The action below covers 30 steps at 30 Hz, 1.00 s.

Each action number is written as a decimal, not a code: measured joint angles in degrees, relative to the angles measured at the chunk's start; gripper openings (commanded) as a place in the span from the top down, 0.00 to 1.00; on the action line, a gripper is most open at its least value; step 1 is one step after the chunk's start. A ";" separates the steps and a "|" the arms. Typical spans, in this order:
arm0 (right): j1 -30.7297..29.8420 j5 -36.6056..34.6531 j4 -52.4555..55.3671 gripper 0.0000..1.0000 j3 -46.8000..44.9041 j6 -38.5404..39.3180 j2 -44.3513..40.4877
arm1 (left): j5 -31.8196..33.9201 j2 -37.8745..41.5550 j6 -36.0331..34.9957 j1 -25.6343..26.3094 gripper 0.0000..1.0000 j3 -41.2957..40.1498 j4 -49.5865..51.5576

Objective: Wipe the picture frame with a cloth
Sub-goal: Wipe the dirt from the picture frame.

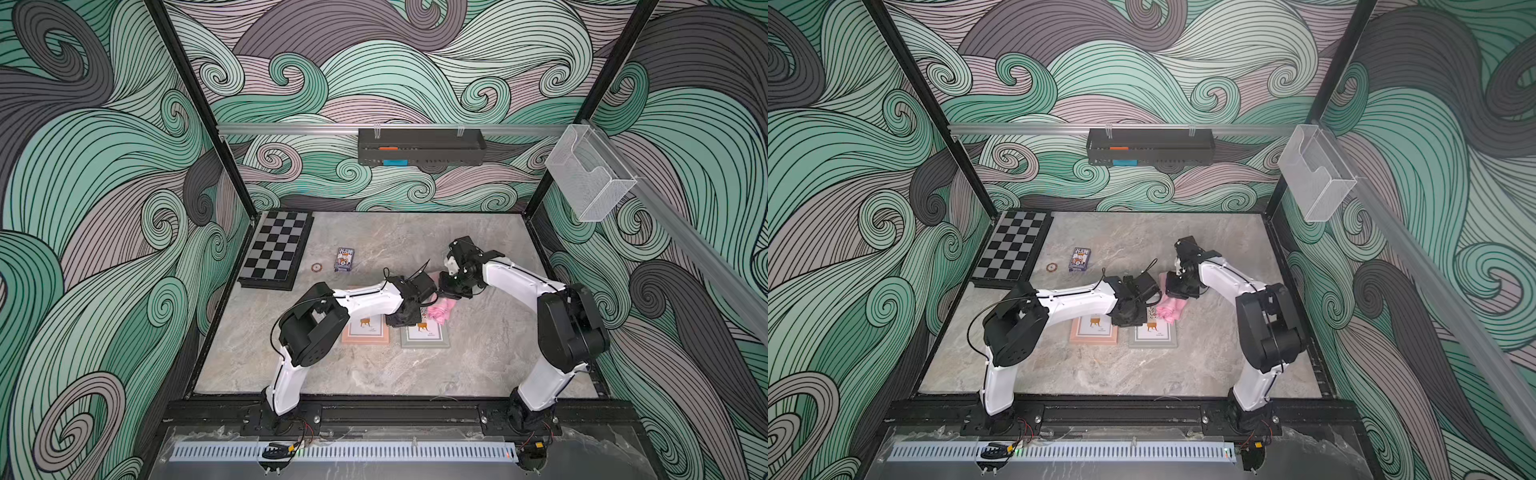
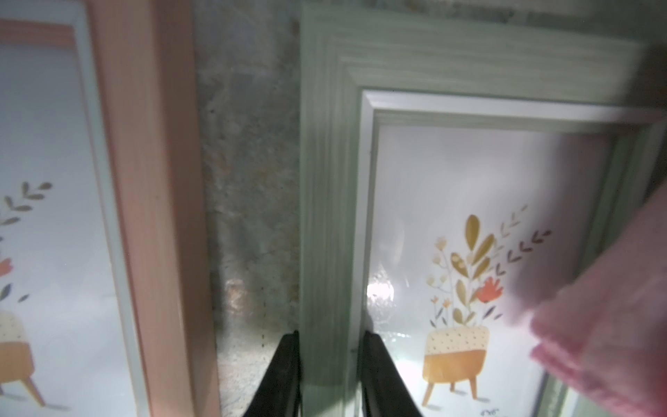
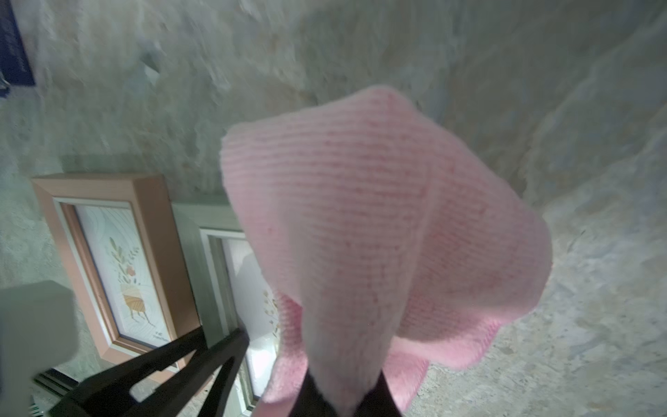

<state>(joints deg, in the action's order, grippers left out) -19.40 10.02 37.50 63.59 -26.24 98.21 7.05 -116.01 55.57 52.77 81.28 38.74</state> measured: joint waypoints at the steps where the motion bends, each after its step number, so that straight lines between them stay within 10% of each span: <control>1: -0.70 0.09 0.00 1.00 -3.58 -0.37 -1.95 | 0.00 -0.02 0.00 0.00 0.80 0.07 0.02; 9: -5.01 -0.24 3.23 1.00 -15.65 -4.44 -19.54 | -0.22 -0.50 -0.04 -0.11 0.80 0.96 0.68; 21: -5.44 3.56 -7.96 1.00 5.68 -3.10 7.52 | -1.33 0.00 1.01 -0.20 0.81 -0.04 -0.44; 30: -10.88 2.89 -5.20 1.00 -13.77 -7.10 -12.07 | -1.46 -0.22 1.03 -0.24 0.81 0.48 0.13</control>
<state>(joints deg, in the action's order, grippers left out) -30.28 12.91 32.29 49.82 -33.34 86.15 5.58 -116.22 56.60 52.53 81.76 38.87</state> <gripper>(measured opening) 0.082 0.280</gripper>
